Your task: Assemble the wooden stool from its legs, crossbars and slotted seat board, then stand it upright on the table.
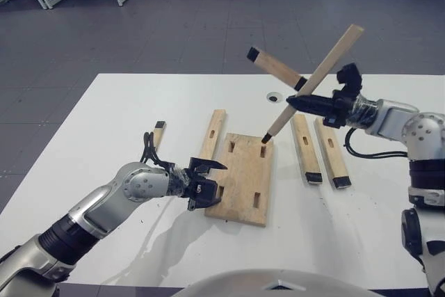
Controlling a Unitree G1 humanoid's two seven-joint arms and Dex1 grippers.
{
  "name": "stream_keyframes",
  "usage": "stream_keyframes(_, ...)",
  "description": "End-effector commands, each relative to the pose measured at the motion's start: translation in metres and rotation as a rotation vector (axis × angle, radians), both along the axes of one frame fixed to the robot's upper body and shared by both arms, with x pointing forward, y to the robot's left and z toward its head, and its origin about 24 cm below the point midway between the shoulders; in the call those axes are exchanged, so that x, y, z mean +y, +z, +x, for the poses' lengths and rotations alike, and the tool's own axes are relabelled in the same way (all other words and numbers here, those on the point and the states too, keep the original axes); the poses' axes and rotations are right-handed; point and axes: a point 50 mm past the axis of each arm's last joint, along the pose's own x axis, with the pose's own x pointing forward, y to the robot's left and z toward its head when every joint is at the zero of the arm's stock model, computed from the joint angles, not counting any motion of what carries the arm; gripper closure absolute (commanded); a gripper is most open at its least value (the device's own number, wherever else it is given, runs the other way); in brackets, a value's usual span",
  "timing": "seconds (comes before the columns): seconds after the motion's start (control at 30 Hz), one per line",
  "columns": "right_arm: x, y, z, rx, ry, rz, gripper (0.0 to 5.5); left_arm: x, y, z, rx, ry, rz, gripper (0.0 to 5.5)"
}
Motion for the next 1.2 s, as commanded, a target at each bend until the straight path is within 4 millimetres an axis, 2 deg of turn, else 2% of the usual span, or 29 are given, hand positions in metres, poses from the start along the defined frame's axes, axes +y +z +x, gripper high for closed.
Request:
stream_keyframes(0.03,-0.001,-0.022,0.007,-0.047,0.010,-0.095,3.47,0.033,-0.043,-0.011,0.189,0.083,0.192,1.10)
stream_keyframes(0.1,0.004,-0.029,0.020,-0.101,0.007,-0.100,3.47,0.038,-0.045,-0.010,0.190,0.086,0.201,1.10)
stream_keyframes(0.2,0.012,-0.029,0.032,-0.176,0.054,-0.102,3.47,0.041,-0.045,-0.006,0.184,0.072,0.208,1.10)
stream_keyframes(0.3,0.020,-0.028,0.037,-0.209,0.124,-0.108,3.47,0.041,-0.045,-0.001,0.172,0.058,0.204,1.10)
stream_keyframes(0.37,0.022,-0.035,0.037,-0.208,0.167,-0.136,3.47,0.039,-0.044,0.001,0.168,0.047,0.201,1.10)
stream_keyframes(0.5,0.018,-0.062,0.032,-0.185,0.234,-0.248,3.47,0.039,-0.043,0.003,0.163,0.034,0.198,1.10)
stream_keyframes(0.6,0.013,-0.072,0.034,-0.194,0.225,-0.298,3.48,0.038,-0.042,0.005,0.158,0.030,0.195,1.10)
stream_keyframes(0.9,0.000,-0.078,0.048,-0.238,0.132,-0.413,3.48,0.033,-0.040,0.004,0.159,0.023,0.176,1.10)
stream_keyframes(1.0,0.007,-0.095,0.036,-0.220,0.213,-0.422,3.48,0.029,-0.038,0.006,0.148,0.033,0.152,1.10)
stream_keyframes(1.07,0.010,-0.119,0.017,-0.194,0.301,-0.476,3.48,0.025,-0.037,0.006,0.145,0.042,0.130,1.10)
stream_keyframes(1.13,0.011,-0.147,-0.003,-0.121,0.342,-0.605,3.48,0.022,-0.037,0.005,0.145,0.050,0.120,1.10)
stream_keyframes(1.2,0.008,-0.166,-0.014,-0.034,0.340,-0.730,3.48,0.021,-0.037,0.005,0.146,0.057,0.112,1.10)
